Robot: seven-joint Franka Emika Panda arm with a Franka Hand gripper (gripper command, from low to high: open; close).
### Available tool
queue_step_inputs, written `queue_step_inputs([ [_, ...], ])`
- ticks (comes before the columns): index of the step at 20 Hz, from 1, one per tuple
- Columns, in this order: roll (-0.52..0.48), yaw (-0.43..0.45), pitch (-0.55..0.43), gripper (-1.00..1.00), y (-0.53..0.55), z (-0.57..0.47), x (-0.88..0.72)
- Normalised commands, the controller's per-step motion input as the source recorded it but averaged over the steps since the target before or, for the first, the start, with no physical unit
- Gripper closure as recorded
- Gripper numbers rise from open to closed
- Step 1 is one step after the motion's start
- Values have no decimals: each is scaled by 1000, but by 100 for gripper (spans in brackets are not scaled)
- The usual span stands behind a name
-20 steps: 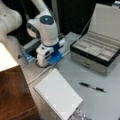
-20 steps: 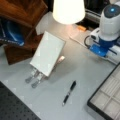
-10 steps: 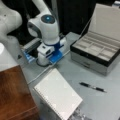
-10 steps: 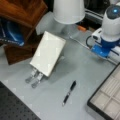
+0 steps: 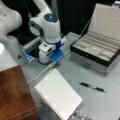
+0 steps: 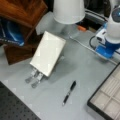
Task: Turn off the lamps. Pick up the book. Place the book on the shelf position.
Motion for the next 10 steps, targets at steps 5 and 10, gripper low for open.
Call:
queue_step_inputs([
  [5,-42,70,-142,100,-341,-76,-638],
  [10,-2,95,-169,100,-267,165,-391],
])
